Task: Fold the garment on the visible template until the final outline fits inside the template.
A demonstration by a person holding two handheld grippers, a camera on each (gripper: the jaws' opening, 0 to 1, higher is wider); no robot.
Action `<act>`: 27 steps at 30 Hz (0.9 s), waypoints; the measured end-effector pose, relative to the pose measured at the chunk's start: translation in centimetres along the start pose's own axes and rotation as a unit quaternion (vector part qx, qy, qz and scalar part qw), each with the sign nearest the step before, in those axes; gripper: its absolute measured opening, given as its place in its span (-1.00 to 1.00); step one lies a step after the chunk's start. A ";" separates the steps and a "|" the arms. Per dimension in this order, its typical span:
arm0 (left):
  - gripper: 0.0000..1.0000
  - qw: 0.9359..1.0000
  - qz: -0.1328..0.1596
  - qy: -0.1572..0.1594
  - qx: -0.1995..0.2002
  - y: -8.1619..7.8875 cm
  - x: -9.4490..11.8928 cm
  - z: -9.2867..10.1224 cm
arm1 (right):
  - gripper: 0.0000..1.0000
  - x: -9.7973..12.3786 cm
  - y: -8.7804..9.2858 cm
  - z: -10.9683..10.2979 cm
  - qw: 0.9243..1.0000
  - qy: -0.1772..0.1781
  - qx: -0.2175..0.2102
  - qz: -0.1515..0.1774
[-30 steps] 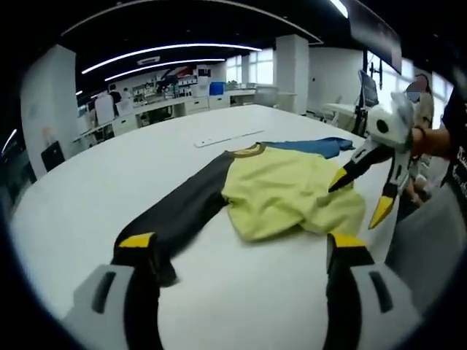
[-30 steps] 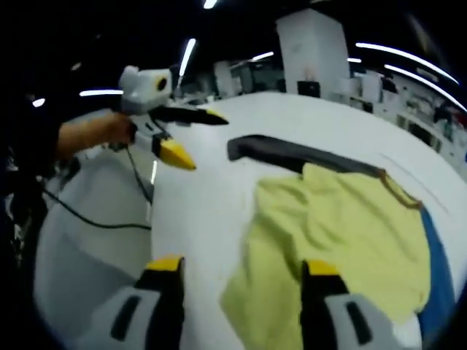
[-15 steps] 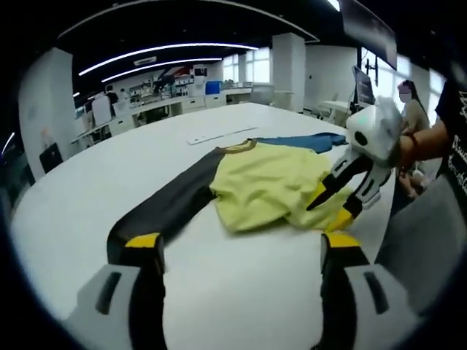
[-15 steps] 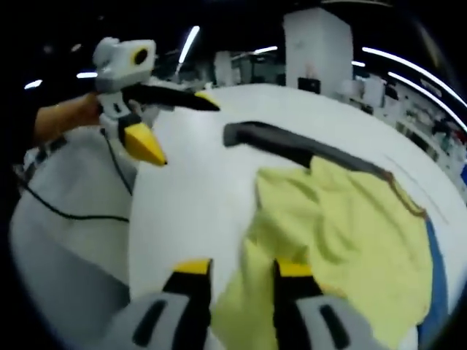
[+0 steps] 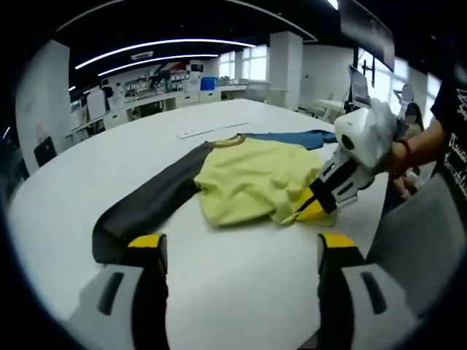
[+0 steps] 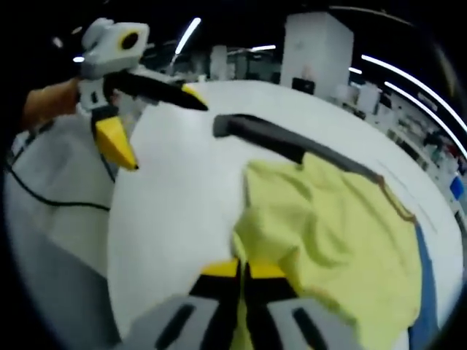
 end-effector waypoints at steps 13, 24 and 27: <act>0.60 1.000 -0.007 0.009 -0.005 0.3 -0.5 -0.1 | -1.00 4.0 -3.1 2.8 0.997 0.017 -0.031 0.072; 0.57 1.000 -0.006 0.016 -0.003 -0.4 -1.4 0.8 | -1.00 5.6 -4.4 7.2 0.992 0.043 -0.078 0.095; 0.54 1.000 -0.007 0.016 -0.005 -0.6 -1.6 1.2 | -1.00 5.1 -4.2 7.8 0.991 0.044 -0.085 0.089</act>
Point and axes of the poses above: the point that each gripper's makers call its tool centre point, and the gripper's own axes: x roughly backward along the fingers, z roughly to its right, y roughly out of its underside, the point moved 9 cm from there along x, roughly backward along the fingers, and after that the axes turned 2 degrees about y, right-handed, at the moved point
